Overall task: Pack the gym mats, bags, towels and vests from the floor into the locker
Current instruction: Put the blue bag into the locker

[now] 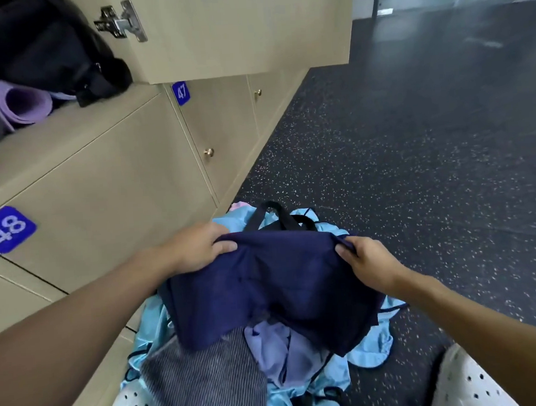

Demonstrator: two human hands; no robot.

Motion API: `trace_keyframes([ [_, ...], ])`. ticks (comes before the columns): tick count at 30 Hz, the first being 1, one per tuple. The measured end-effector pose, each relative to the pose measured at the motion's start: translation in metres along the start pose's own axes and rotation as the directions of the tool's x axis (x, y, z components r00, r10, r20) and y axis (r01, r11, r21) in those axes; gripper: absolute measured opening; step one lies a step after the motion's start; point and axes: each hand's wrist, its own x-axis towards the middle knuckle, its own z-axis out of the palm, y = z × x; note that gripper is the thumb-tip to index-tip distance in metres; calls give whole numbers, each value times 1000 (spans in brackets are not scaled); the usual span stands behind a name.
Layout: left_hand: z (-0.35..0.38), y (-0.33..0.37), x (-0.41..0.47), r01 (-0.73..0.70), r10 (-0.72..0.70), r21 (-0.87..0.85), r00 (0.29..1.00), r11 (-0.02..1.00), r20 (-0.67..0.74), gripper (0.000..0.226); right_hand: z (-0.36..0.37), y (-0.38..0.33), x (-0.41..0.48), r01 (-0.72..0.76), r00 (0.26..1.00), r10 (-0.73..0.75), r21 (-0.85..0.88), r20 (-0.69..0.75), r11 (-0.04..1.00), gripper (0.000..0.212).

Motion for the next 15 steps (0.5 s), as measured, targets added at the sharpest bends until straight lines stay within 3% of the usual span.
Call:
trace_keyframes([
  [4,6,2,31,75,-61,113,991,991,-120,26,5,8,36,-68,998,68,8,-17,998,33],
  [8,23,-16,60,73,-58,156,993,985,-98,40,11,21,70,-94,992,95,-19,80,995,21],
  [10,32,-27,73,99,-97,112,995,989,-26,56,18,33,86,-109,983,122,-102,134,989,38],
  [13,46,-35,82,128,-132,55,989,990,67,55,30,46,102,-123,967,181,-288,182,950,69],
  [15,53,-38,86,159,-166,83,983,984,80,62,37,54,108,-179,942,228,-206,247,962,79],
])
